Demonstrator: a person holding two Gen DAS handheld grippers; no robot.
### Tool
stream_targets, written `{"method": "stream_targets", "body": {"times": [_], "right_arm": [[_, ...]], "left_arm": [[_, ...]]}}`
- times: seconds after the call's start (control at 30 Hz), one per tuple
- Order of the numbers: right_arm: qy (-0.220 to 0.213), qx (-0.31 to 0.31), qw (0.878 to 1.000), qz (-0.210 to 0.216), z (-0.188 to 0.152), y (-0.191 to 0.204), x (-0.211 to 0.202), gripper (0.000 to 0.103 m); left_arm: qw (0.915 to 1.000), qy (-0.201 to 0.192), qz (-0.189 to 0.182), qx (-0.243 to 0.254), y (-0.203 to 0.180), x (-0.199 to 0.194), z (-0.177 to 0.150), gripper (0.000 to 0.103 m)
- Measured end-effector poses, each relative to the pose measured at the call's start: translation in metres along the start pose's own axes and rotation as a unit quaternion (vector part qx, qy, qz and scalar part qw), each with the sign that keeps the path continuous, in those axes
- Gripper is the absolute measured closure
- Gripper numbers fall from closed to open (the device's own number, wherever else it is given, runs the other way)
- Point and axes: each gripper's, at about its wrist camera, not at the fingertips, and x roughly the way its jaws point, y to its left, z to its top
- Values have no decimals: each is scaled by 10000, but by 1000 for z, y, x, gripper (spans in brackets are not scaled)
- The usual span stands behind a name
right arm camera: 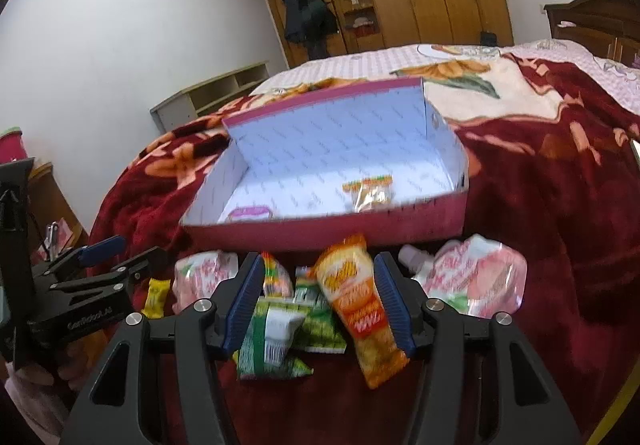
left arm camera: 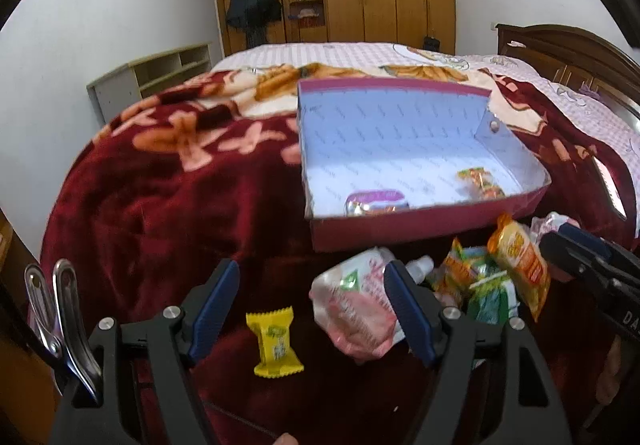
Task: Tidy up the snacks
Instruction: 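Move the left gripper back out to the yellow wrapped candy on the blanket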
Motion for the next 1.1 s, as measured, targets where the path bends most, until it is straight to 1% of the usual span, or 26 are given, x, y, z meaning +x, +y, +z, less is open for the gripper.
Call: {"method": "stream_targets", "body": {"times": [0.2,0.37,0.57,0.8,1.03,1.1], "right_arm": [[163,-15,9999,33,-15,3,-3,45],[278,-40,9996,61,-26,4,1,45],[377,-55,9993,31,-35,3,7,45],[368,-66,9992,-113,-37,-3,8,45],[418,-22,9989,-206,-39,-8,12,45],[435,-36,9988,-226,-40,-8,13,45]], "left_arm": [[9996,216,119,-134,15,6,-14,24],[9984,463,299,-137,25,13,-30,24],[9959,760,441,-194,30,29,-46,24],[9975,587,363,-168,28,32,-51,25],[9959,661,323,-525,39,43,-53,26],[9954,654,296,-627,41,45,-54,29]]}}
